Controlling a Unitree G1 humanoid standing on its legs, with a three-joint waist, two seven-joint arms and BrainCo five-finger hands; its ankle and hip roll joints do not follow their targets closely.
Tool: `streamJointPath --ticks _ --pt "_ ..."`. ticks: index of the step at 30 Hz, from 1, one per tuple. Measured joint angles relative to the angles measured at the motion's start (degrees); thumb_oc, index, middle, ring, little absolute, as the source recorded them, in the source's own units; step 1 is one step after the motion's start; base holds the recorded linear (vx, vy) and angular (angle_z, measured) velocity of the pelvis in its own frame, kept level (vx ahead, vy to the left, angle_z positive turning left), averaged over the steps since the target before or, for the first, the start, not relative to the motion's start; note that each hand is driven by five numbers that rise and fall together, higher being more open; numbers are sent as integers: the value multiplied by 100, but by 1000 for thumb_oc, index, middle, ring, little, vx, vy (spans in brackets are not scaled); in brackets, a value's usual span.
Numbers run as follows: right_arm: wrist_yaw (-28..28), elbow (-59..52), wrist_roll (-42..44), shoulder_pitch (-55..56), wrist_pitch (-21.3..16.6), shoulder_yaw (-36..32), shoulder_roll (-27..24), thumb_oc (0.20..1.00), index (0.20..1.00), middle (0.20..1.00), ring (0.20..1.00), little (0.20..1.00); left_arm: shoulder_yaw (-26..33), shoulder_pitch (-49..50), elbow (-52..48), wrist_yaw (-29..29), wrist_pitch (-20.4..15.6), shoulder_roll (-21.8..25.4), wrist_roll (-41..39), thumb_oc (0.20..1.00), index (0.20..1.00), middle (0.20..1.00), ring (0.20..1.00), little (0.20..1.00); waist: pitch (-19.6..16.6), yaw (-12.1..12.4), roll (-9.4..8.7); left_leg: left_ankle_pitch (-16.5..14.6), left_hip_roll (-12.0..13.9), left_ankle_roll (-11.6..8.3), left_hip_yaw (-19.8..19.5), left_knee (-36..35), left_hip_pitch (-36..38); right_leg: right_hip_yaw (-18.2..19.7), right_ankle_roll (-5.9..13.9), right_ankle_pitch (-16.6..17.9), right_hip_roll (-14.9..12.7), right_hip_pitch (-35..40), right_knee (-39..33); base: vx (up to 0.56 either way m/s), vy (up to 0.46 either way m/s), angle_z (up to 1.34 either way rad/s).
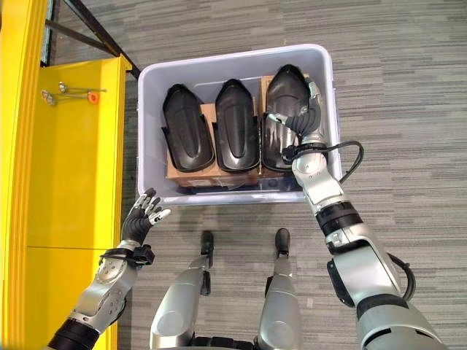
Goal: Move parts from the plastic box to the shelf.
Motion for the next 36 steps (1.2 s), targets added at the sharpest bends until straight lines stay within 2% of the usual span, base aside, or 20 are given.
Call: streamJointPath --ticks 4,13,20,28,36 --pt "-32 593 2 -333 9 181 24 1000 1000 1000 1000 1000 -16 -54 -11 13 -41 7 -73 1000 1000 1000 1000 1000 24 57 -3 1 -33 10 -19 89 -116 -3 6 15 -32 -83 48 -33 12 3" --pt "-39 1099 -97 -654 14 438 71 1000 1000 1000 1000 1000 -69 -122 -11 33 -98 8 -174 1000 1000 1000 1000 1000 46 96 16 2 -36 11 -176 261 -349 -119 0 17 -31 -177 118 -11 1 7" --pt "-32 1425 -95 -730 31 441 86 1000 1000 1000 1000 1000 -164 -274 -5 87 -100 9 -196 1000 1000 1000 1000 1000 132 227 11 2 -38 12 -193 379 -526 -118 -20 61 -30 -305 136 0 1 1" --pt "79 1898 -92 -770 47 641 100 1000 1000 1000 1000 1000 -195 -318 -5 165 -198 6 -210 1000 1000 1000 1000 1000 168 227 23 -3 -59 19 -307 496 -713 -207 -18 77 -39 -377 145 2 4 5" --pt "287 2119 -96 -759 60 860 366 1000 1000 1000 1000 1000 -203 -346 -2 170 -213 5 -213 1000 1000 1000 1000 1000 171 269 27 -22 -67 44 -359 688 -982 -249 -39 64 -44 -570 252 3 3 2"
